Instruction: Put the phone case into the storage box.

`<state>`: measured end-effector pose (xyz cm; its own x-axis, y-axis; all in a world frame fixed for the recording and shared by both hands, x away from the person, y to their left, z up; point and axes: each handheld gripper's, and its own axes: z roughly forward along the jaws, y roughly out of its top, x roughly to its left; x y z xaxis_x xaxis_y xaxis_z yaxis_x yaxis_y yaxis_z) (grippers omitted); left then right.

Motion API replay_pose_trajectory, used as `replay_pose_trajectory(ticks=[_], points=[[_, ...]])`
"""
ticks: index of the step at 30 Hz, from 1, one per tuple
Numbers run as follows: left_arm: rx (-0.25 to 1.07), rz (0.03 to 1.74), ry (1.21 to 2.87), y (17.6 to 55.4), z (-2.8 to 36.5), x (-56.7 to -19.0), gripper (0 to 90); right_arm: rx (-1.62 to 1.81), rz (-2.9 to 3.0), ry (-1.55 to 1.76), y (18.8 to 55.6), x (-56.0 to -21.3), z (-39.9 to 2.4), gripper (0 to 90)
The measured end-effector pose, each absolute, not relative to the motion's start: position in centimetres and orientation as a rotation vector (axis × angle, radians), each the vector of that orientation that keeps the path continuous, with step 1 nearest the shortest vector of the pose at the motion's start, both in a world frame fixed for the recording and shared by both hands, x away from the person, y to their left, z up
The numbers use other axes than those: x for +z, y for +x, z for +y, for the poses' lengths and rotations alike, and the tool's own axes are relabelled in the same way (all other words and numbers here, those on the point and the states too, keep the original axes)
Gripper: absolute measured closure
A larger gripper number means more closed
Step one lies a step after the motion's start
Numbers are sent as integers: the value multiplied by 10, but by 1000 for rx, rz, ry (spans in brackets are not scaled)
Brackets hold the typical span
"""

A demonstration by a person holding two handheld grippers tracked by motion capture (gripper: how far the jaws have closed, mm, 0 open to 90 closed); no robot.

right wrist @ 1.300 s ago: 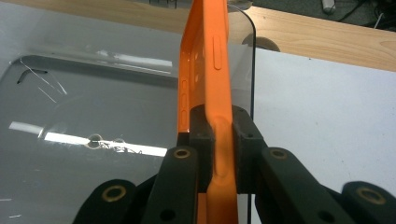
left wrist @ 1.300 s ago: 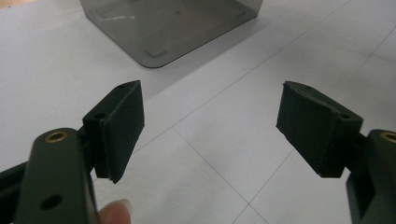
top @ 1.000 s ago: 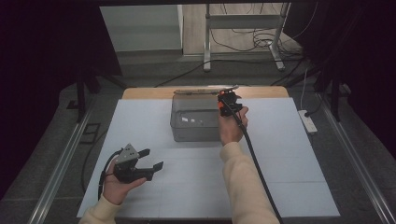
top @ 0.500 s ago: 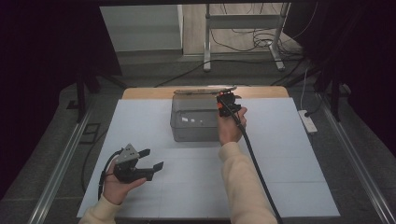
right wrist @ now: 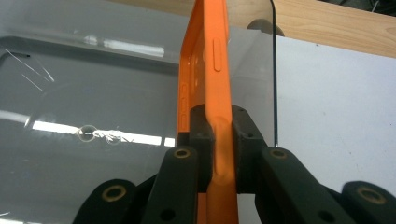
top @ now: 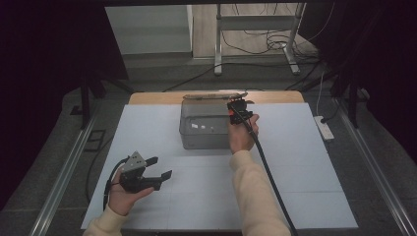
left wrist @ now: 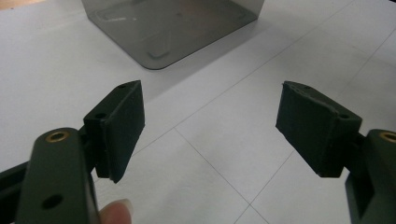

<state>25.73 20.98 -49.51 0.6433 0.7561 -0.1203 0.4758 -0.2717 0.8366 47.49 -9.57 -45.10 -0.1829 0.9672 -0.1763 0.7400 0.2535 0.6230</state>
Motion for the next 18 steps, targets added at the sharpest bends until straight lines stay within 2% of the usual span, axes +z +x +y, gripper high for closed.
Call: replay_pose_trajectory(ticks=[18], points=[[379,968,1931,257,210,-495,240,522,2010,1549,476,-458,-96,810]])
